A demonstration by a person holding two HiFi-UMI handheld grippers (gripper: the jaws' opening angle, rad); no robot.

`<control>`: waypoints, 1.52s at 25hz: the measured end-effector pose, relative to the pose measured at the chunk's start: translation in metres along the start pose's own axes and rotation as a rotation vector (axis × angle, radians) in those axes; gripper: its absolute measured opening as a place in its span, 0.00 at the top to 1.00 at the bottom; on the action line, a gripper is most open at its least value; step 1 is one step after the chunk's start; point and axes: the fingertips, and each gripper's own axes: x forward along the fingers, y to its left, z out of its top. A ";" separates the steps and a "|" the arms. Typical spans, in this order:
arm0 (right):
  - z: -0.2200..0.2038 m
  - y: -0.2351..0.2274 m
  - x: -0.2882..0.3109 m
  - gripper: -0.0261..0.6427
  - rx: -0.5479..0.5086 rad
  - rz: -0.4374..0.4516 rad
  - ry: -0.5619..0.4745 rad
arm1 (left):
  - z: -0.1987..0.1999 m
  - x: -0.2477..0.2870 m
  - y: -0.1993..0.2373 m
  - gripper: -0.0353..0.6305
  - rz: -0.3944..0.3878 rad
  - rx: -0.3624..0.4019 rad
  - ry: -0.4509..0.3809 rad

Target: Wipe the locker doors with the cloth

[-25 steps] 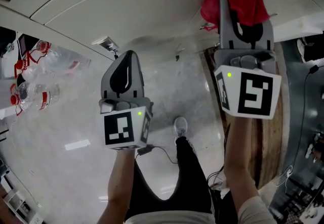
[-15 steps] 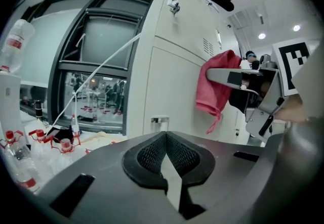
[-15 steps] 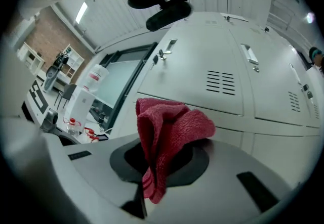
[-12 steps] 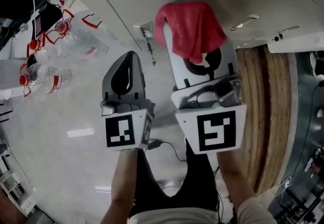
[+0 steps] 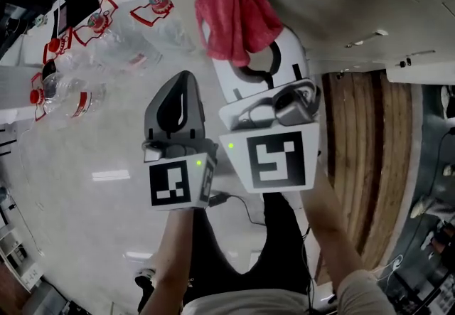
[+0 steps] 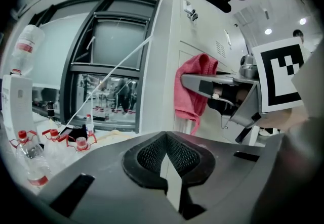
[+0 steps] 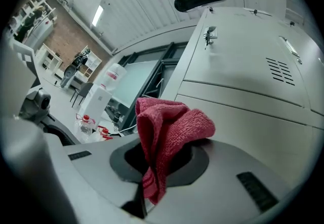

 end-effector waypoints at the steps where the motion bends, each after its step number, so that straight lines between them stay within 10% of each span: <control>1: 0.000 0.001 0.000 0.92 0.008 -0.003 0.000 | -0.001 0.000 0.001 0.92 0.005 -0.003 -0.001; 38: -0.089 -0.203 -0.122 0.92 -0.063 -0.415 0.184 | -0.024 0.045 -0.104 0.92 -0.150 0.025 0.057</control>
